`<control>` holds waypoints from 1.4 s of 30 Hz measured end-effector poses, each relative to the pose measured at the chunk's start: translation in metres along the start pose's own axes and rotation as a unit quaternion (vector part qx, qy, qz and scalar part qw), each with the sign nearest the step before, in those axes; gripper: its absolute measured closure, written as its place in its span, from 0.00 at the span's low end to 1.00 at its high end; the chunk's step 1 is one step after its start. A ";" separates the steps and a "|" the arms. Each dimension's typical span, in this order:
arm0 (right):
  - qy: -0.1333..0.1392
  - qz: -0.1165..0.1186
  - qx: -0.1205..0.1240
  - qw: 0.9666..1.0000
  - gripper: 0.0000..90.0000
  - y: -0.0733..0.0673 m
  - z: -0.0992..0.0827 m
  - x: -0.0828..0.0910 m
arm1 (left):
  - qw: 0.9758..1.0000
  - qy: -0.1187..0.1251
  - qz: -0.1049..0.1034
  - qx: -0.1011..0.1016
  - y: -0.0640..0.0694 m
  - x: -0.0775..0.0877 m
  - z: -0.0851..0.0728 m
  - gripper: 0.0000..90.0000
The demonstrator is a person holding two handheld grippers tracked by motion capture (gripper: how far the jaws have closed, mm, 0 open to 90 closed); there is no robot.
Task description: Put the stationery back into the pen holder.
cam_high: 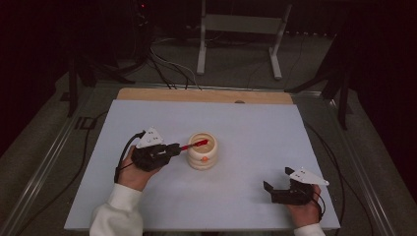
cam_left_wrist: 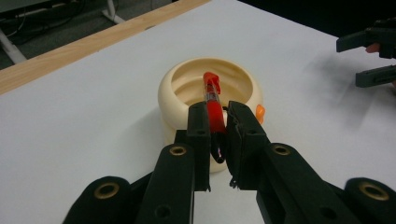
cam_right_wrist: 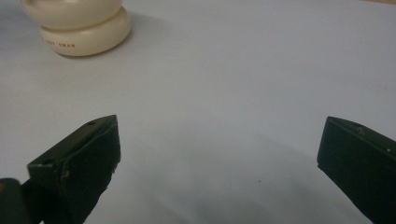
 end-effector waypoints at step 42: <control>0.000 -0.001 0.000 1.000 0.00 -0.001 0.000 0.001 | 1.000 -0.008 0.010 0.022 0.000 -0.053 0.007 0.88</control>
Point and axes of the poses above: each handheld gripper's, and its own axes: x roughly backward along the jaws, z roughly out of its top, y roughly to its right, the point moved 3 cm from there along -x, roughly forward along the jaws, and after that the axes turned 13 degrees about -x, right-handed, at the moved point
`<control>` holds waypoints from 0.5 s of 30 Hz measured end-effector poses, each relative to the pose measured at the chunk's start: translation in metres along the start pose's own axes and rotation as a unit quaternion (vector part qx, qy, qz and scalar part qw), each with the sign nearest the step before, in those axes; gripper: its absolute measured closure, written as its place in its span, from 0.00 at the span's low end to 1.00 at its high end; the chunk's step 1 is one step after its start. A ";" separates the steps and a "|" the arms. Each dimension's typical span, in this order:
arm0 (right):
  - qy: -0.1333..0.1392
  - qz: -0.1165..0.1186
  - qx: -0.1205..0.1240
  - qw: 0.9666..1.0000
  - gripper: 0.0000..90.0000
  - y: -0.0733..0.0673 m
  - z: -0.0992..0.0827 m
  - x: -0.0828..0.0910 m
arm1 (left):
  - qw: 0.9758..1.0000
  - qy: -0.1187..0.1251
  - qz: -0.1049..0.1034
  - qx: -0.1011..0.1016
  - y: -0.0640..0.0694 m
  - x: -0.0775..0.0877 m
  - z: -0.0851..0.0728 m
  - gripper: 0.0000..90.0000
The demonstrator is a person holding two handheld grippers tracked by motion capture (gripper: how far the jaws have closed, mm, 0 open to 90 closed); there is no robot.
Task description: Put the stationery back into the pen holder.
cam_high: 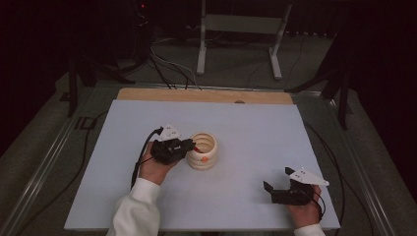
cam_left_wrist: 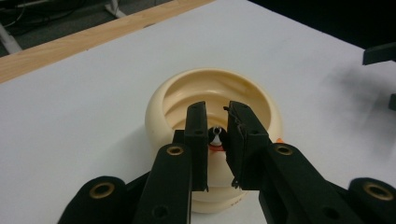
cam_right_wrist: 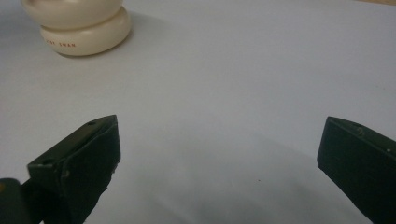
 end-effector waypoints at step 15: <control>-0.001 0.000 0.001 1.000 0.00 0.000 0.000 0.000 | 0.999 0.034 0.008 0.030 -0.004 0.003 0.001 0.50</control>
Point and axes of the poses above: each handheld gripper's, and its own axes: x roughly backward along the jaws, z roughly out of its top, y roughly to its right, the point moved 3 cm from there along -x, roughly forward along the jaws, and after that the axes turned 13 degrees about -x, right-handed, at the moved point
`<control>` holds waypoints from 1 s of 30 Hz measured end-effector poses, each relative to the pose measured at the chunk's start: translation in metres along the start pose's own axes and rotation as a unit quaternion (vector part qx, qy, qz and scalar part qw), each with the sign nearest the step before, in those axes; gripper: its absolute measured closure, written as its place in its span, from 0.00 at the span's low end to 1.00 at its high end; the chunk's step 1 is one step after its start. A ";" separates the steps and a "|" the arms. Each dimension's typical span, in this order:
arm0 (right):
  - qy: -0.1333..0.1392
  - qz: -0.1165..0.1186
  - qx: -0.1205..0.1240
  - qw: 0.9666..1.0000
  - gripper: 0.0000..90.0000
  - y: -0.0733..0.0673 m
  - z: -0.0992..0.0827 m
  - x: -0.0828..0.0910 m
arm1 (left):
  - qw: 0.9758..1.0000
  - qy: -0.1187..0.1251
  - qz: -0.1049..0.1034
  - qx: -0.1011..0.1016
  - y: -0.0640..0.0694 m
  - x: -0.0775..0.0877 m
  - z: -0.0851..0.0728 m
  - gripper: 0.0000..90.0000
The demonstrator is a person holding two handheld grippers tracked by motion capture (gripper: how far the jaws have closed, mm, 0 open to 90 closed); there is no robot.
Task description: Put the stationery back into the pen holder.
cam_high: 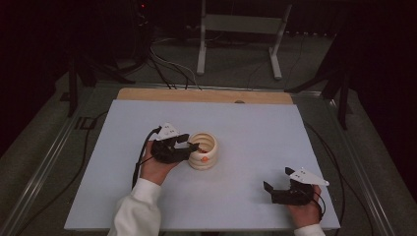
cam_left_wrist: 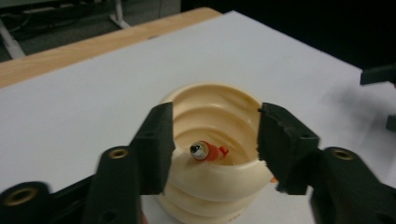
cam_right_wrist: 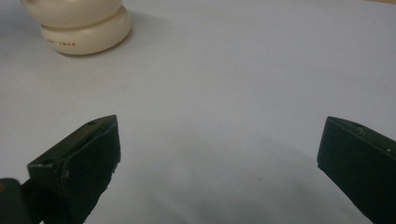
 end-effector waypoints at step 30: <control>-0.002 0.000 -0.002 1.000 0.00 0.000 -0.001 -0.001 | 0.991 0.031 0.131 0.013 -0.038 0.061 -0.036 0.01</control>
Point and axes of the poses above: each handheld gripper's, and its own axes: x roughly backward along the jaws, z roughly out of its top, y roughly to its right, the point moved 3 cm from there along -x, roughly forward along the jaws, and after that the axes turned 13 degrees about -x, right-handed, at the moved point
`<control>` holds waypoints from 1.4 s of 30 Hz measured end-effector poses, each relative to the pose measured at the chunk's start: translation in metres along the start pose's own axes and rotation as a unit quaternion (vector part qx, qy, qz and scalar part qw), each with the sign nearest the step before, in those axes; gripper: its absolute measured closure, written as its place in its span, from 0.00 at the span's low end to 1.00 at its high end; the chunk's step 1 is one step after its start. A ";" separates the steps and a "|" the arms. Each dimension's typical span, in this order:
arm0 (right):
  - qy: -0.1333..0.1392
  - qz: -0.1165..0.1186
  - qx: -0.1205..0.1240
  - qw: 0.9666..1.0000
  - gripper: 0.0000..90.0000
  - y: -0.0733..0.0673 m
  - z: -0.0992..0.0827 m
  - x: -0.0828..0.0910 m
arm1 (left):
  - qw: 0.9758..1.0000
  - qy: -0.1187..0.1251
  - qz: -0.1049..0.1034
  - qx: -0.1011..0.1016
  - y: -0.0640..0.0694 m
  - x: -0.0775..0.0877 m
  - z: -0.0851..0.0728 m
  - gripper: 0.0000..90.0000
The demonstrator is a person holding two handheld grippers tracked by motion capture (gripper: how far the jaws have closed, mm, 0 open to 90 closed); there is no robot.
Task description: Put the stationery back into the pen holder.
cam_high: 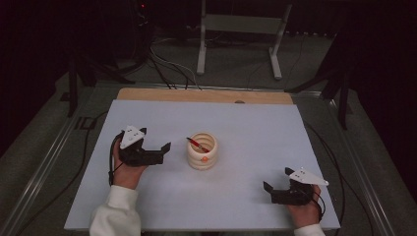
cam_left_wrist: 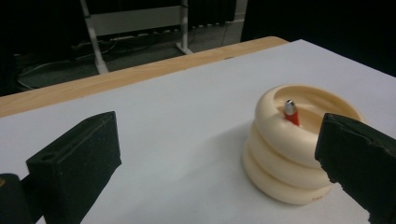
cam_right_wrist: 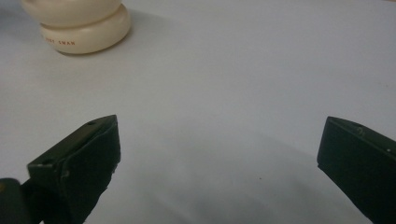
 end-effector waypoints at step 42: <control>0.040 0.037 0.009 0.998 0.00 -0.008 0.005 0.008 | 0.999 -0.002 0.052 -0.004 -0.017 0.038 -0.062 0.01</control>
Point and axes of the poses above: each handheld gripper's, and its own axes: x roughly backward along the jaws, z roughly out of its top, y roughly to its right, the point moved 3 cm from there along -x, roughly forward along the jaws, and after that the axes turned 13 degrees about -x, right-handed, at the moved point
